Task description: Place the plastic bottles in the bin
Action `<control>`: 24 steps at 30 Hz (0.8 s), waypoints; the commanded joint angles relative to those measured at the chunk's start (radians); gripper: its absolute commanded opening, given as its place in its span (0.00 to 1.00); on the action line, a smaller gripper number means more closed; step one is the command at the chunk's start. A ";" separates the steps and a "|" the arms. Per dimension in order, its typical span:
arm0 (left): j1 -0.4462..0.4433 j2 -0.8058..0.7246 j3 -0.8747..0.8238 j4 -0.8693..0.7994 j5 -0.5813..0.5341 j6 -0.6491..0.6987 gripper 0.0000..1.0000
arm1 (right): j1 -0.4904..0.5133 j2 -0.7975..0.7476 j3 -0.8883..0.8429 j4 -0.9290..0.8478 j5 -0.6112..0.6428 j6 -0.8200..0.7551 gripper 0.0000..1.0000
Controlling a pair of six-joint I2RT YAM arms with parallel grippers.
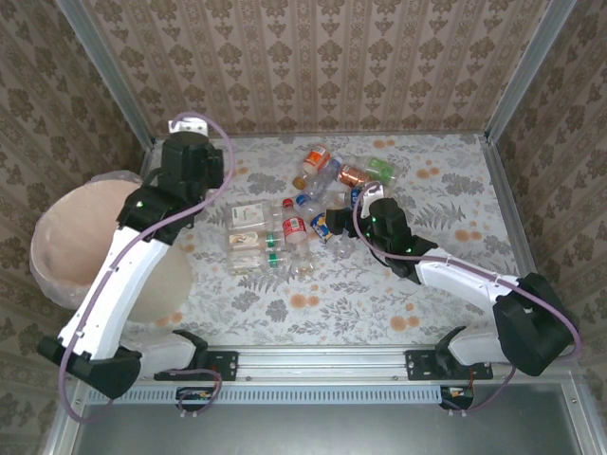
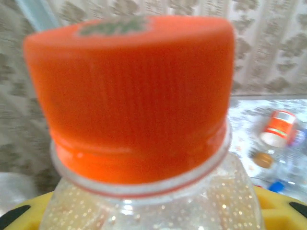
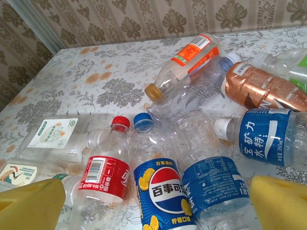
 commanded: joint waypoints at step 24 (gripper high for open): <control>0.720 -0.105 -0.105 -0.317 0.146 -0.013 0.48 | -0.007 0.021 0.039 0.038 -0.018 0.005 1.00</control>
